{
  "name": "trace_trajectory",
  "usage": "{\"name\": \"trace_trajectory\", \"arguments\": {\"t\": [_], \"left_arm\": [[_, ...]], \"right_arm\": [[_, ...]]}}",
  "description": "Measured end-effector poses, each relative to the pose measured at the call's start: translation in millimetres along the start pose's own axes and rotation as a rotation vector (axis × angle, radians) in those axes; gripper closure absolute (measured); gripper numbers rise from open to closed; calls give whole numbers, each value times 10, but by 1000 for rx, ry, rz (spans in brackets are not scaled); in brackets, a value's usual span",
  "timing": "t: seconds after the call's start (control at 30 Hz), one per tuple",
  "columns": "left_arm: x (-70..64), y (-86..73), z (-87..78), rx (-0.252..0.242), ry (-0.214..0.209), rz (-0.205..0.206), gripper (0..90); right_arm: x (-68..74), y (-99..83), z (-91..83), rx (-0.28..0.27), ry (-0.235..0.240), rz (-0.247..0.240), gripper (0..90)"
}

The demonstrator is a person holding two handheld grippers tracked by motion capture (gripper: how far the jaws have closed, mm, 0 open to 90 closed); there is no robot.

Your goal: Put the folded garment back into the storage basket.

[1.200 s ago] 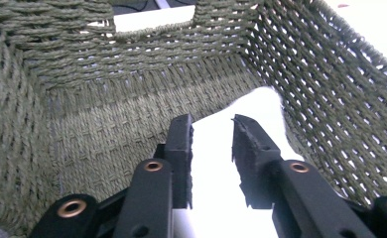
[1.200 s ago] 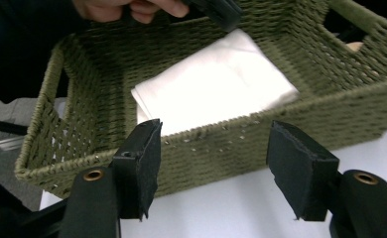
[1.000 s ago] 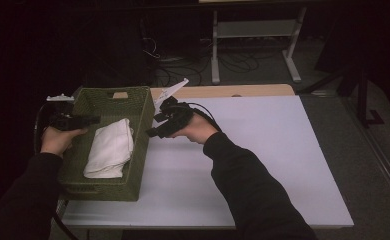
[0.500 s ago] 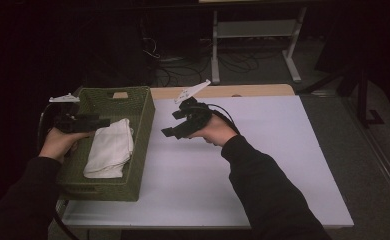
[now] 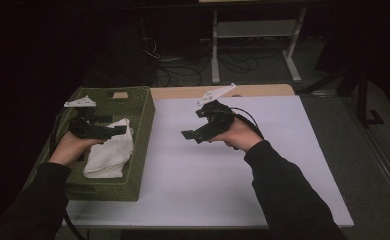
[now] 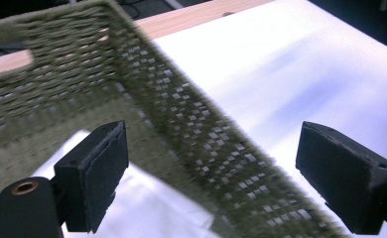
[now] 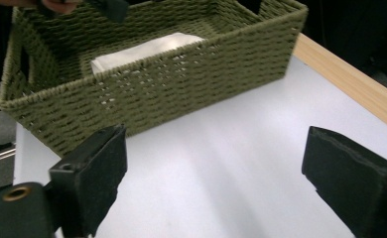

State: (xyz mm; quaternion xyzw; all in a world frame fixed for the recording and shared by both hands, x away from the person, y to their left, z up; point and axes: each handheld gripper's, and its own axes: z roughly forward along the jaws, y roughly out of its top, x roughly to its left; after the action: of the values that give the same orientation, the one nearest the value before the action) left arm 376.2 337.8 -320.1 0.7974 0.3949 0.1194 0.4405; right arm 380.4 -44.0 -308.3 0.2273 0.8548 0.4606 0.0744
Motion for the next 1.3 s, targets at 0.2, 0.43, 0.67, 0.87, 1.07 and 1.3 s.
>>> {"name": "trace_trajectory", "arguments": {"t": [0.2,0.43,0.67,0.87,1.07,1.3], "left_arm": [[-210,-24,74,7,-50,35,43],[-407,-71,158,1,-93,68,0],[-553,-90,183,-10,-128,100,0],[-626,-145,217,-4,-145,115,0],[-675,-185,256,8,-155,127,0],[-742,-205,283,8,-174,135,0]], "right_arm": [[-18,-152,-153,11,-30,4,40],[-53,-360,-319,8,-56,13,0],[-68,-573,-464,-1,-79,39,0],[-57,-748,-541,-8,-83,59,0],[-83,-909,-635,-12,-107,86,0],[-88,-1010,-778,-31,-117,101,0]]}}
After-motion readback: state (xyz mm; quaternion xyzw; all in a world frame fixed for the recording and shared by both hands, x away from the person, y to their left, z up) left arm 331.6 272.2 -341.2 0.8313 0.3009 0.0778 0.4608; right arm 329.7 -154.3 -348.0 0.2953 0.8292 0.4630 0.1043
